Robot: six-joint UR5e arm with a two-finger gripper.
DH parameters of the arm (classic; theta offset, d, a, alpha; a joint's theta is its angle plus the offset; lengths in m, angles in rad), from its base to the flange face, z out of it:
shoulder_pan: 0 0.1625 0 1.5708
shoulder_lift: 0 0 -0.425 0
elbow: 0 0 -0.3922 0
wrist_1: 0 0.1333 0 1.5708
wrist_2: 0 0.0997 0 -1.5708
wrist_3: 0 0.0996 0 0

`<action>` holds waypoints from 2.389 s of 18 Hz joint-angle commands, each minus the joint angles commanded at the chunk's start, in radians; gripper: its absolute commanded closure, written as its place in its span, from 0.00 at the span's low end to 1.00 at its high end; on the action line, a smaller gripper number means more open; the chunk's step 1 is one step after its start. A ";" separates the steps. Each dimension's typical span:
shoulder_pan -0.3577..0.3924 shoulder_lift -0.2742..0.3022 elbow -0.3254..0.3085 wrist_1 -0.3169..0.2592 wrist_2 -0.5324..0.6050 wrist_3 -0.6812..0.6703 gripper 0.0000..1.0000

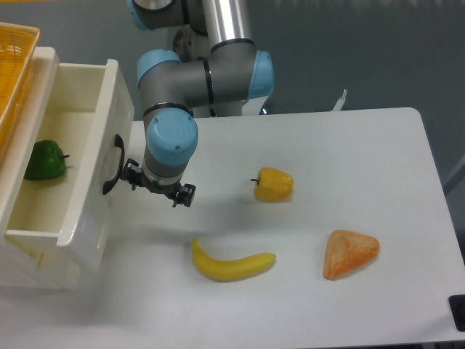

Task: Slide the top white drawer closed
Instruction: 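Keep pushing the drawer front until the drawer is shut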

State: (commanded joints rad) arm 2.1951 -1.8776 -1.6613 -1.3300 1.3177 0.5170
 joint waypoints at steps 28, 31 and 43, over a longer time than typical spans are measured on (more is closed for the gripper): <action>-0.064 0.031 0.000 -0.003 -0.015 -0.018 0.00; -0.075 0.029 0.000 -0.002 -0.015 -0.028 0.00; -0.109 0.029 0.002 -0.002 -0.014 -0.058 0.00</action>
State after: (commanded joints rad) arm 2.0862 -1.8484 -1.6598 -1.3315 1.3039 0.4587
